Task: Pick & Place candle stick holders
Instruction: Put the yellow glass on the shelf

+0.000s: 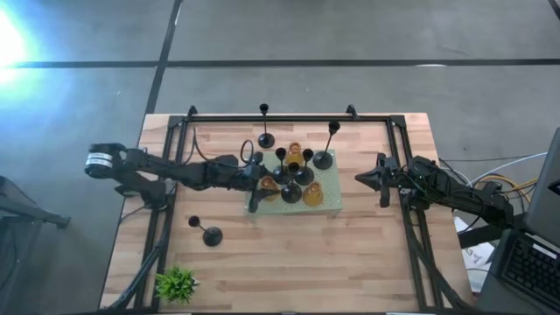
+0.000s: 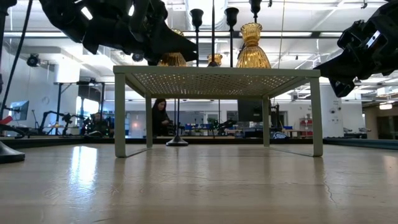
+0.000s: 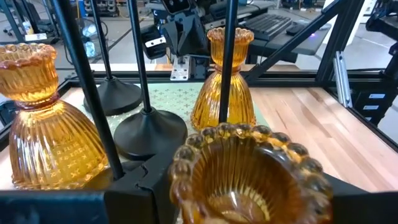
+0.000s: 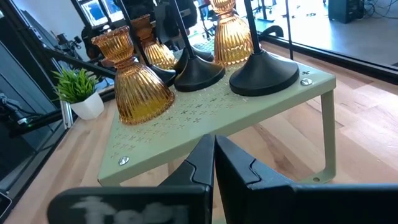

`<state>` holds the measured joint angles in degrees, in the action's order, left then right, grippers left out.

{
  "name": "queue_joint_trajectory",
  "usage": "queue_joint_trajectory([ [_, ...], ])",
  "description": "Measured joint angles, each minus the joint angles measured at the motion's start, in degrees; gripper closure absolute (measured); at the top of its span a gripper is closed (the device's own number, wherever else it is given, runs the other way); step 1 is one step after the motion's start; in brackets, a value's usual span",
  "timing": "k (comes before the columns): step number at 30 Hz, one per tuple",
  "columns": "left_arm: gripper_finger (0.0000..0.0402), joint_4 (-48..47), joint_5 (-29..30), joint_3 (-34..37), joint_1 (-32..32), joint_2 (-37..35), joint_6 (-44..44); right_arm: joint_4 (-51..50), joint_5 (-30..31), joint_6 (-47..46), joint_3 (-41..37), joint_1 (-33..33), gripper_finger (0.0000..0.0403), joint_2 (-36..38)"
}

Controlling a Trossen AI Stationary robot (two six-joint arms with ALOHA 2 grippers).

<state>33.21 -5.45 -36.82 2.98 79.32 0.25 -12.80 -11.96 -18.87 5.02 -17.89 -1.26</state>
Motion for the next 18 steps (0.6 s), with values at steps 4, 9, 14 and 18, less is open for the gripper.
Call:
queue_joint_trajectory([
  [4,0.0204,0.0,0.0,-0.4,0.0,0.2,0.0,0.0,0.0,0.0,0.0,0.0,0.0394,0.0],
  [9,0.0204,0.1,0.0,-0.5,0.0,-0.9,0.0,0.0,0.0,0.0,0.0,0.0,0.0394,0.0],
  [14,0.0204,0.0,0.0,-0.6,0.0,-0.9,0.0,0.0,0.0,0.0,0.0,0.0,0.0394,0.0],
  [18,0.0204,0.0,0.0,-0.6,0.0,-1.0,0.0,0.0,0.0,0.0,0.0,0.0,0.0394,0.0],
])
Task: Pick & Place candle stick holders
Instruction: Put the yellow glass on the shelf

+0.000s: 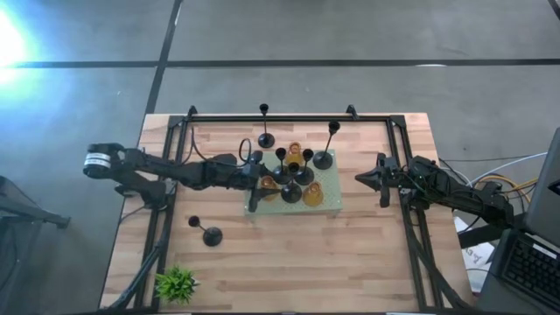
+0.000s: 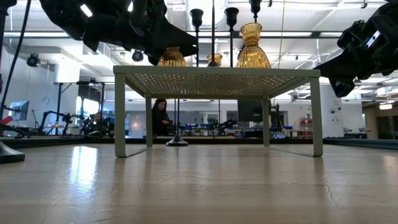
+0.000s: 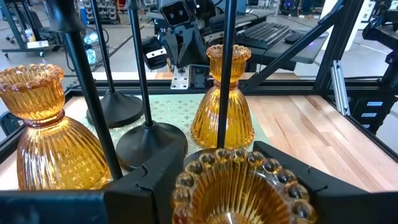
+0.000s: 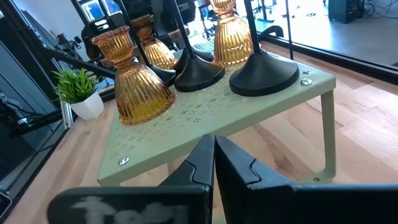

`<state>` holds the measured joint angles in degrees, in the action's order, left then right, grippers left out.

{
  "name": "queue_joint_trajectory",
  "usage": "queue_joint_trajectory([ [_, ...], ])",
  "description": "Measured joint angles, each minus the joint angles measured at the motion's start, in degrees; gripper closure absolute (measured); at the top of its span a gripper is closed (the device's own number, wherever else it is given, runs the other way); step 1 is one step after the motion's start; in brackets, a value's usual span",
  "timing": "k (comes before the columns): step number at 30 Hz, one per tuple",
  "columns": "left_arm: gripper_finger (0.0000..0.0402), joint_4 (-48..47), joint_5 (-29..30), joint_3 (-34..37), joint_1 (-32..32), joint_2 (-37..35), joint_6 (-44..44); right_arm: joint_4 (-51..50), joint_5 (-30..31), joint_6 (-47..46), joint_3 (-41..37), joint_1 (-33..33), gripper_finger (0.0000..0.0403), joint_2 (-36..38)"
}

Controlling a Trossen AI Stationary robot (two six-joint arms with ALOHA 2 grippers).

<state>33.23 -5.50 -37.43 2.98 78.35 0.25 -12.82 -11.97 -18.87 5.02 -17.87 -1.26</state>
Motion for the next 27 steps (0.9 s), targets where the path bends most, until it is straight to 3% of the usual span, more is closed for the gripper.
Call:
queue_joint_trajectory([
  [16,0.0202,-3.5,0.0,-1.4,0.0,-0.3,0.0,0.0,0.0,0.0,0.0,0.0,0.0394,0.0],
  [27,0.0132,-5.2,0.2,-1.9,0.0,-0.5,1.7,0.0,0.0,0.0,0.0,0.0,0.0394,0.0],
])
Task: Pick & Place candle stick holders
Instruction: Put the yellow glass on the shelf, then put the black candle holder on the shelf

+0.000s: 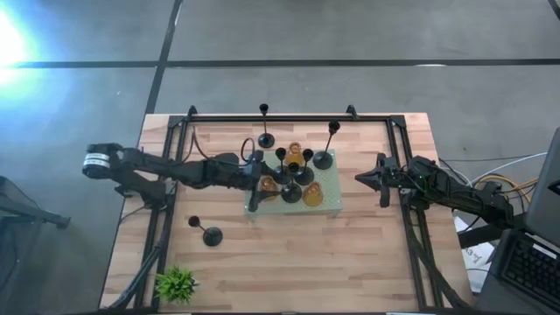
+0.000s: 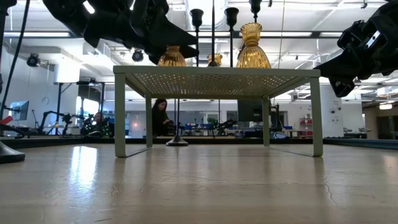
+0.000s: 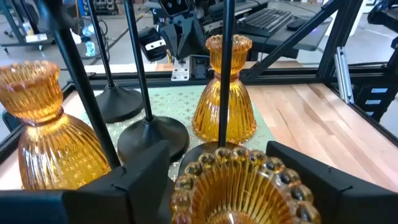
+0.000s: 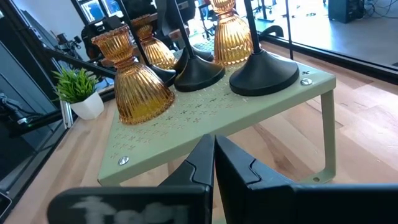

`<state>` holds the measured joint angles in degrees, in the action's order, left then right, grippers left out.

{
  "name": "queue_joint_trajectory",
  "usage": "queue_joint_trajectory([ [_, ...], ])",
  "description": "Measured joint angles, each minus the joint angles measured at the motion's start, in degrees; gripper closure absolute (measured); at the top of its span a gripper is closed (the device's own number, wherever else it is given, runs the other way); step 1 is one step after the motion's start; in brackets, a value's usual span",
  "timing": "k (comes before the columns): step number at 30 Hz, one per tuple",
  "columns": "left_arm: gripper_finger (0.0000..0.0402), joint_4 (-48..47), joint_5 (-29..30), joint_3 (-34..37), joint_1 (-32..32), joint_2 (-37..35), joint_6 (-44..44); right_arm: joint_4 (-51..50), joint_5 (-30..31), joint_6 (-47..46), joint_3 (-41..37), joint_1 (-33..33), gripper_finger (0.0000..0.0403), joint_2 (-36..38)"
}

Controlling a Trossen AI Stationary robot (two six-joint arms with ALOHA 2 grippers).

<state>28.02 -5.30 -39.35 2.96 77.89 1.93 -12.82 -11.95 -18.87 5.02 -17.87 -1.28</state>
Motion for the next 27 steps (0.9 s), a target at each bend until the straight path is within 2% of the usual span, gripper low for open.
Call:
queue_joint_trajectory([
  [5,0.0122,-0.2,0.1,0.0,0.0,-2.2,1.3,0.0,0.0,0.0,0.0,0.0,0.0394,0.0],
  [16,0.0123,-5.3,0.2,0.1,0.0,-12.0,2.5,0.0,0.0,0.0,0.0,0.0,0.0394,0.0],
  [21,0.0124,-14.4,0.0,0.1,-0.1,-19.1,3.0,0.0,0.0,0.0,0.0,0.0,0.0394,0.0],
  [27,0.0124,-28.5,0.0,0.1,-0.1,-31.3,2.8,0.0,0.0,0.0,0.0,0.0,0.0394,0.0],
])
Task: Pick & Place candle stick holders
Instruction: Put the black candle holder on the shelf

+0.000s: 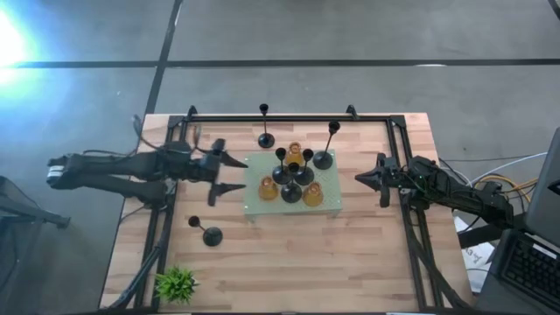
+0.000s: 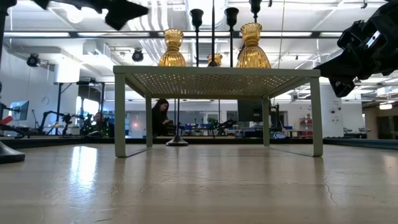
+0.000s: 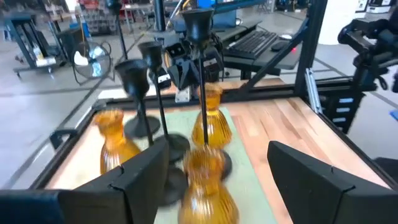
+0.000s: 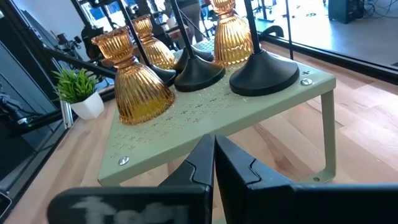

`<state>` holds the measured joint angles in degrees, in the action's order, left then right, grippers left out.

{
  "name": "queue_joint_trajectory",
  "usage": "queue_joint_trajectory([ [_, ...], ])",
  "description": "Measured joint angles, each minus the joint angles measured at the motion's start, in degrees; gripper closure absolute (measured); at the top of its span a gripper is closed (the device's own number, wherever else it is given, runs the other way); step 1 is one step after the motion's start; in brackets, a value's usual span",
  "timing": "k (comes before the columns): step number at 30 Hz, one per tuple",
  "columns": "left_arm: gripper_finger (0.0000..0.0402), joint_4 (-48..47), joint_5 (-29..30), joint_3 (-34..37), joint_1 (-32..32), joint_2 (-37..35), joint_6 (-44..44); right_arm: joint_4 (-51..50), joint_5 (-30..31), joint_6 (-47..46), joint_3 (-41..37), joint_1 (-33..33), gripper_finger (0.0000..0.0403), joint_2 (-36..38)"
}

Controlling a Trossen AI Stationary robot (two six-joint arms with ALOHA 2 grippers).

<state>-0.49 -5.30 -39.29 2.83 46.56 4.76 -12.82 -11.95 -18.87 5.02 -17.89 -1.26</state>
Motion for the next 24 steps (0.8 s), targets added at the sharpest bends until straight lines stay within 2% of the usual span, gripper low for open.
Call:
queue_joint_trajectory([
  [4,0.0124,-12.8,0.0,0.0,-0.2,-8.1,-3.8,0.0,0.0,0.0,0.0,0.0,0.0394,0.0],
  [9,0.0124,-28.0,0.4,0.1,-0.5,-15.0,-13.4,0.0,0.0,0.0,0.0,0.0,0.0394,0.0],
  [18,0.0141,-53.9,1.0,0.2,-1.6,-21.2,-31.4,0.0,0.0,0.0,0.0,0.0,0.0394,0.0],
  [24,0.0156,-61.0,-0.3,1.0,-3.6,-22.2,-35.8,0.0,0.0,0.0,0.0,0.0,0.0394,0.0],
])
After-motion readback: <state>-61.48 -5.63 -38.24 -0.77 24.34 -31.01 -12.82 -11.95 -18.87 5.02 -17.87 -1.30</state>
